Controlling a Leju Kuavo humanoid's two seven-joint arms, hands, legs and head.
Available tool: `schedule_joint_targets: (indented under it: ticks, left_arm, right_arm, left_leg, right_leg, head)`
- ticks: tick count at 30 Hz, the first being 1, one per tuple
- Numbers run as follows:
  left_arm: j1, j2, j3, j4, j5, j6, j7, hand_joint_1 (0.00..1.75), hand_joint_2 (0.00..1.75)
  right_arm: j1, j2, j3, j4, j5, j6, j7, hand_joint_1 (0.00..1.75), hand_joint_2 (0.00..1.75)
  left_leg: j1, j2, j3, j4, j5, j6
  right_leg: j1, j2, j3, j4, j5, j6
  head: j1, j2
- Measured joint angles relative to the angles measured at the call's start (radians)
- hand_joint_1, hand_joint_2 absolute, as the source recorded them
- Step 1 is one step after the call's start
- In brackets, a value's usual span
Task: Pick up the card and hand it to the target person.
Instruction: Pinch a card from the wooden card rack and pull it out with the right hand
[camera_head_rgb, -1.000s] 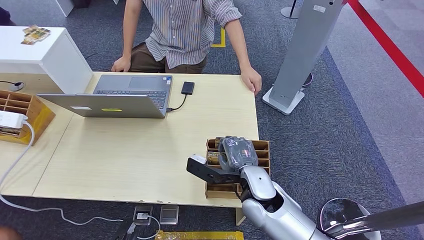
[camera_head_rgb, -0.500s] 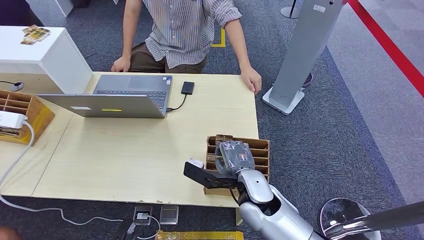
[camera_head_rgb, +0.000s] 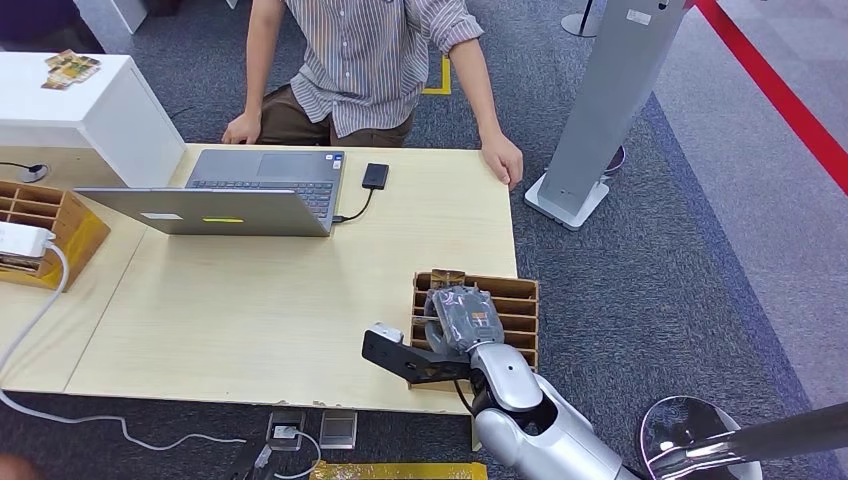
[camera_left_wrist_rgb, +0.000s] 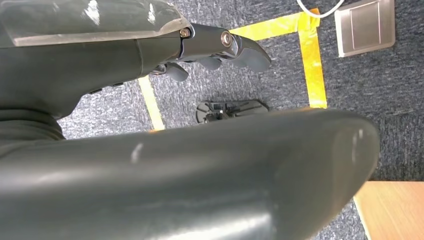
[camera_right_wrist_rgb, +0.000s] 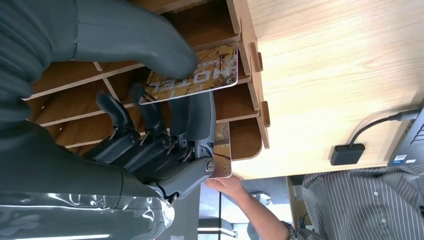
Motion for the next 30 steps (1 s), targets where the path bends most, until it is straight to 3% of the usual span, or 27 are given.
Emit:
schedule_joint_targets:
  ticks: [2,15,22,30]
  left_arm:
    - [0.0,0.0,0.0,0.0,-0.004,0.009,-0.01,0.0,1.75]
    - [0.0,0.0,-0.001,0.0,-0.017,0.034,-0.031,0.0,1.75]
    - [0.004,0.001,-0.001,0.0,-0.002,0.031,-0.031,0.0,1.75]
    - [0.006,0.001,-0.001,0.0,0.008,0.024,-0.034,0.0,1.75]
  right_arm:
    - [0.0,0.001,0.0,0.001,-0.002,-0.001,0.0,1.75,1.75]
    - [0.003,-0.005,-0.011,-0.025,0.006,-0.058,0.01,1.75,1.75]
    - [-0.011,-0.065,-0.078,-0.197,-0.109,-0.018,0.052,1.75,1.75]
    - [-0.031,-0.129,-0.139,-0.401,-0.262,0.048,0.013,1.75,1.75]
  left_leg:
    - [0.0,0.0,0.0,0.0,0.0,0.0]
    - [0.0,0.0,0.0,0.0,0.0,0.0]
    - [0.0,0.0,0.0,0.0,0.0,0.0]
    - [0.0,0.0,0.0,0.0,0.0,0.0]
  right_leg:
    - [0.0,0.0,0.0,0.0,0.0,0.0]
    - [0.0,0.0,0.0,0.0,0.0,0.0]
    - [0.0,0.0,0.0,0.0,0.0,0.0]
    - [0.0,0.0,0.0,0.0,0.0,0.0]
  head:
    - [0.0,0.0]
    - [0.0,0.0]
    - [0.0,0.0]
    - [0.0,0.0]
